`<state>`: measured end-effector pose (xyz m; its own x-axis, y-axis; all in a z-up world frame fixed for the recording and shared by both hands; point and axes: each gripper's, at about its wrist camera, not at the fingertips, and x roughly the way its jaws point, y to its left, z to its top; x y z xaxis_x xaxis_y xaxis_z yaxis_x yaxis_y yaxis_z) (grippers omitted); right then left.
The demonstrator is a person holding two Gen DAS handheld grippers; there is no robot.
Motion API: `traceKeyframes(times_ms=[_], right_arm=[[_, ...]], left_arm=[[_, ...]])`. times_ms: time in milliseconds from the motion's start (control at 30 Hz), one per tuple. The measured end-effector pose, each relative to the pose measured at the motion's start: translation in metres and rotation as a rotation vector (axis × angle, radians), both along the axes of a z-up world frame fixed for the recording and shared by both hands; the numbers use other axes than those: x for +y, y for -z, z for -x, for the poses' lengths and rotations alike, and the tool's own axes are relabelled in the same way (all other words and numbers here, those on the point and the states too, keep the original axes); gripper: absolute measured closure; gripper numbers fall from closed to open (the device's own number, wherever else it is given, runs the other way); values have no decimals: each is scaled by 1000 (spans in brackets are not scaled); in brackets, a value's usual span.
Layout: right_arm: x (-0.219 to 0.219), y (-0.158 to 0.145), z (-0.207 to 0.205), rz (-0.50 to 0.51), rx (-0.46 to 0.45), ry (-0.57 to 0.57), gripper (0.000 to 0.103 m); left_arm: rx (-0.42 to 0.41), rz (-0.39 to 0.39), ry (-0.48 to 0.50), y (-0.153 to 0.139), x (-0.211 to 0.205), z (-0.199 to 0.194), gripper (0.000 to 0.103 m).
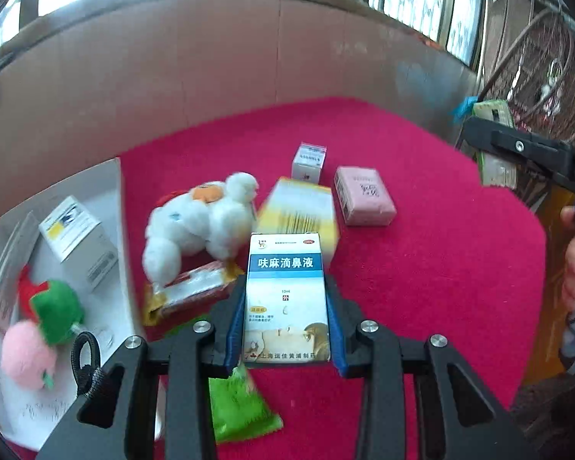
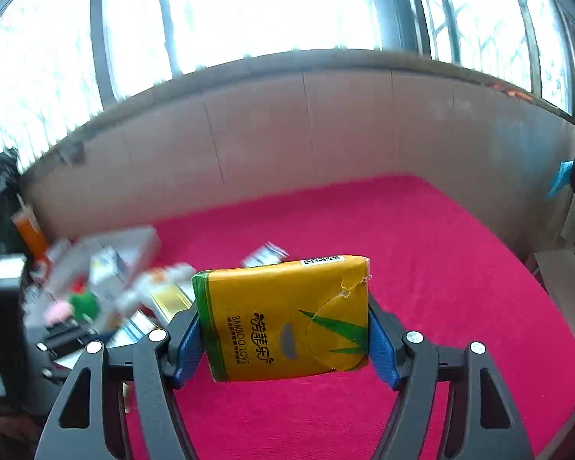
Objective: Organize objects
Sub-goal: 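Lift the nasal drops box with the left tool while the right tool lifts the yellow tissue pack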
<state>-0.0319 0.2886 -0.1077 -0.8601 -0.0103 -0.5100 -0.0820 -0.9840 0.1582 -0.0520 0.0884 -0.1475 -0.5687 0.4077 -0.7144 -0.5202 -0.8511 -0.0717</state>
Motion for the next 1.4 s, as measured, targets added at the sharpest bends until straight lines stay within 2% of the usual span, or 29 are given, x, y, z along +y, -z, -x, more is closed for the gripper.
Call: traceKeyframes(times_ms=[133,267,333,467,533,600,733,900,967,1067,1167,1333,1400], right_arm=[[-20,8,-6,5,1,10,27],[-24,-28,-11,57,67,13,27],[-31,-39,-16,59,100,23,27],[-55,-28,-23,71,94,6,27],[-69,-28,-22,44,97,-3,27],[-82,-40,-18,49,106,-44,27],[-107,-67,-17,24,193,-80,27],[-141,-41,-11,5,129,-131,27],[-147,-43,-5,20,108,-142,27],[-157,-69,0,18,173,-150,27],[-173,-76,0,15,215,-173,27],[-204,-44,8,-3,142,-227,27],[-216,-43,19,17,107,-249,27]], left_arm=[[35,-13,-60,-15,-26,-16,68],[121,-65,-143,-56,-62,-31,68],[152,-88,-185,-65,-78,-40,68],[161,-100,-259,-61,-102,-59,68],[173,-95,-295,-62,-117,-63,68],[195,-104,-329,-69,-131,-63,68],[248,-136,-380,-85,-157,-74,68],[226,-149,-430,-72,-182,-81,68],[229,-142,-452,-74,-190,-80,68],[277,-161,-482,-95,-203,-85,68],[316,-154,-515,-102,-213,-92,68],[282,-136,-577,-83,-231,-100,68],[274,-131,-611,-83,-244,-105,68]])
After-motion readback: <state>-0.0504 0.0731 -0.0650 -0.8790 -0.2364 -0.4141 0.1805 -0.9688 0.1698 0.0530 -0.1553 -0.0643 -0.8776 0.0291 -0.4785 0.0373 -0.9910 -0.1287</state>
